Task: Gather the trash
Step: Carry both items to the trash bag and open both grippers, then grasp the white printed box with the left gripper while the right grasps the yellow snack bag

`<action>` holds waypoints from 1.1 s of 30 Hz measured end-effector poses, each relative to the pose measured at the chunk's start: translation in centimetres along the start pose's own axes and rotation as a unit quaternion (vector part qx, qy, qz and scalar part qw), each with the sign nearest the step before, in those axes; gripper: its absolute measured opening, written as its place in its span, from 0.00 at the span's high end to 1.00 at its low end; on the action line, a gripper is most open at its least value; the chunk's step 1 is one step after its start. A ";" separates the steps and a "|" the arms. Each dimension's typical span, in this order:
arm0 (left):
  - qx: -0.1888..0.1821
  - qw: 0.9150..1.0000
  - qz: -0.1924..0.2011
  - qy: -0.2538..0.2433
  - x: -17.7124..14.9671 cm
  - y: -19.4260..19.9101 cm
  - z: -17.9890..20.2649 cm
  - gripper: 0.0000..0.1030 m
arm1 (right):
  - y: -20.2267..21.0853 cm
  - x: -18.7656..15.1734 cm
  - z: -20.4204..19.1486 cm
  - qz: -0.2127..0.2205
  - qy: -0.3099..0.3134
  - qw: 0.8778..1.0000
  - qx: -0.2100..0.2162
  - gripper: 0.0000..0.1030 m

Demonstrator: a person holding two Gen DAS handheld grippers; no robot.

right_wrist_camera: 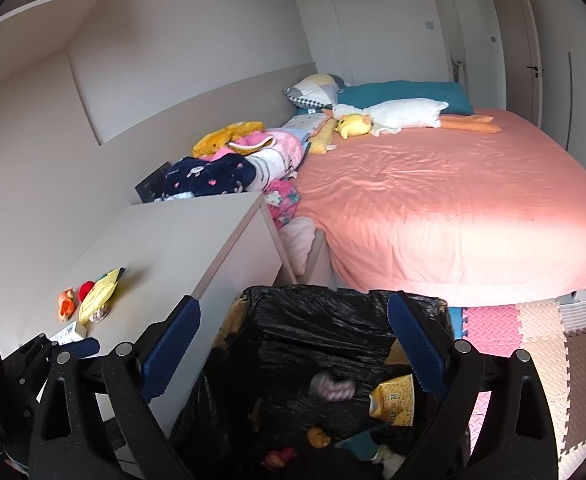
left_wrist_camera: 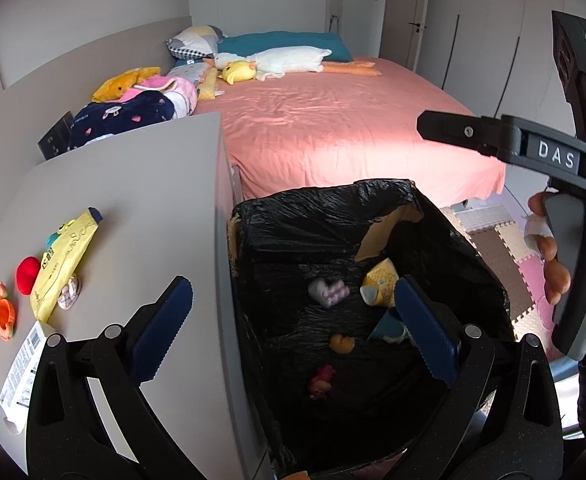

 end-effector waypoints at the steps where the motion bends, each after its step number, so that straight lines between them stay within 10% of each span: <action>1: 0.002 1.000 0.000 0.001 -0.1 0.1 -0.1 0.05 | -0.1 -0.1 -0.2 -0.002 0.002 1.000 0.002 0.08; 33: 0.103 0.991 -0.043 0.068 -8.5 4.1 -12.1 0.05 | -5.7 -5.0 -11.8 -0.089 0.061 0.990 0.086 0.08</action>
Point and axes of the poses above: each gripper's, at about its wrist camera, not at the fingertips, and y roughly against the way its jaws point, z to its right, x to its top, the point moved 1 cm from there along -y, roughly the way its jaws point, and after that the axes turned 13 degrees about -y, right-handed, at the moved point
